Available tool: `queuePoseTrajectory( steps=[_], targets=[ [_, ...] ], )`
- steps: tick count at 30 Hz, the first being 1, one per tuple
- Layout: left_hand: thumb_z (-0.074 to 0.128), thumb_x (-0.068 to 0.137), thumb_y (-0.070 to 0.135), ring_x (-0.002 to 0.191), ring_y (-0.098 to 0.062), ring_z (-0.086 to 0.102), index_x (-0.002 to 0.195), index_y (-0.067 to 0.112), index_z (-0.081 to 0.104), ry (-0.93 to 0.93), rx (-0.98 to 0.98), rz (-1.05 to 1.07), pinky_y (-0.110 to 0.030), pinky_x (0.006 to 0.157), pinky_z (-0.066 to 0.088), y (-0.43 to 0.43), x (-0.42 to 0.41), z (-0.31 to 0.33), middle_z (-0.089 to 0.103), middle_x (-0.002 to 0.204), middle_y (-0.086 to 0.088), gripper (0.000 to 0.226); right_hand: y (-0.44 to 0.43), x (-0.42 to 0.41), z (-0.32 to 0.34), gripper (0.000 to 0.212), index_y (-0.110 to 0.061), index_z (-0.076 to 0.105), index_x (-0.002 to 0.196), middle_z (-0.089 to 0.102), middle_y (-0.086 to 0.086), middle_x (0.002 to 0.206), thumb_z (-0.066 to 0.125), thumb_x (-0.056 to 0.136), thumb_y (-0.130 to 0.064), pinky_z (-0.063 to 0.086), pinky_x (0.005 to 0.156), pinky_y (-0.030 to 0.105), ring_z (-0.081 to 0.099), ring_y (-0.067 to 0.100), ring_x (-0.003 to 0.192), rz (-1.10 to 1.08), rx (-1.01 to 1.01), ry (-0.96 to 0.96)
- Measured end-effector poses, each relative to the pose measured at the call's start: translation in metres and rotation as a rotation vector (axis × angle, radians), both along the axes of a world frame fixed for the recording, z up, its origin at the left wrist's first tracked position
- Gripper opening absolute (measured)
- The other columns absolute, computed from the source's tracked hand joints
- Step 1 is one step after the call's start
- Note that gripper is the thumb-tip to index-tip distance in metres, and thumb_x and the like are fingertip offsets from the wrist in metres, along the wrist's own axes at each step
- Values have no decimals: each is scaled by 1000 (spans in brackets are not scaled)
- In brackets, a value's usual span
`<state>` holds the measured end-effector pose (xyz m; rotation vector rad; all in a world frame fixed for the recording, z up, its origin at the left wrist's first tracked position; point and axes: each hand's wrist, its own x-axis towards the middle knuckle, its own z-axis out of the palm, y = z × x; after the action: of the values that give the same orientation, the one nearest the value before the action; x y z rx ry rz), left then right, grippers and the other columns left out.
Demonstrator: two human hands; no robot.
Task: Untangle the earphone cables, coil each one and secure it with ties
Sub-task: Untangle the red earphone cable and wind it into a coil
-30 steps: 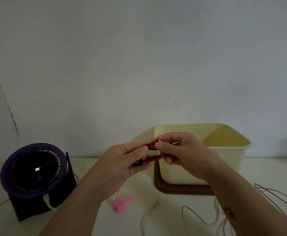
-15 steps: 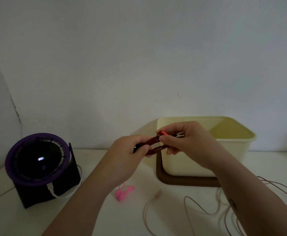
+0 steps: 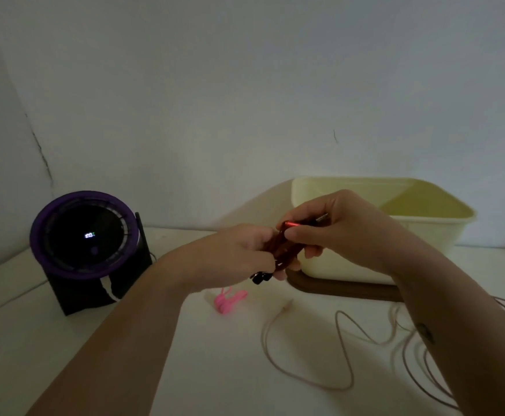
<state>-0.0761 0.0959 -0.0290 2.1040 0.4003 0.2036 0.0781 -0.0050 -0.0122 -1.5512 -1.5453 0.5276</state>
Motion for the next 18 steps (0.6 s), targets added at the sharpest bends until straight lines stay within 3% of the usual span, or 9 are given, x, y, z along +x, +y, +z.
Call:
queuePoseTrajectory(
  steps=[4, 6, 8, 11, 14, 18],
  targets=[
    [43, 76, 14, 92, -11, 65, 94, 16, 62, -46, -236, -87, -26, 86, 46, 6, 0, -6, 72, 88, 4, 26, -1, -1, 1, 12, -21, 76, 87, 70, 1, 67, 68, 83, -12, 45, 56, 15, 56, 3, 53, 56, 7, -16],
    [38, 80, 15, 89, -17, 63, 96, 13, 62, -65, -360, -160, -33, 90, 42, 6, 1, -9, 69, 84, -1, 29, -2, -1, 2, 13, -22, 76, 84, 69, 0, 65, 68, 83, -12, 45, 56, 15, 56, 4, 53, 94, 8, -37],
    [34, 81, 16, 83, -18, 62, 91, 18, 68, -72, -466, -219, -32, 88, 44, 3, 3, -9, 64, 77, 0, 35, -3, -1, 2, 14, -21, 76, 84, 67, 5, 63, 67, 84, -10, 45, 56, 16, 55, 7, 54, 135, 7, -59],
    [32, 82, 19, 71, -14, 59, 79, 20, 71, -42, -510, -242, -20, 74, 49, 1, 2, -6, 56, 65, 7, 39, -5, 0, 3, 13, -20, 76, 86, 70, 11, 69, 67, 84, -10, 47, 58, 15, 59, 9, 57, 158, -4, -113],
    [35, 86, 22, 62, -9, 51, 92, 9, 57, -30, -561, -222, -26, 79, 46, 0, 2, -7, 52, 66, 7, 26, -6, 4, 5, 15, -26, 76, 85, 71, 0, 72, 68, 83, -14, 48, 58, 17, 58, 5, 58, 130, 17, -171],
    [38, 91, 33, 59, -6, 46, 94, 10, 56, -96, -583, -199, -34, 92, 48, 0, 1, -11, 39, 72, 1, 30, -10, 6, 9, 14, -25, 76, 85, 69, -5, 68, 68, 83, -13, 50, 60, 18, 58, 2, 58, 158, 37, -167]
  ],
)
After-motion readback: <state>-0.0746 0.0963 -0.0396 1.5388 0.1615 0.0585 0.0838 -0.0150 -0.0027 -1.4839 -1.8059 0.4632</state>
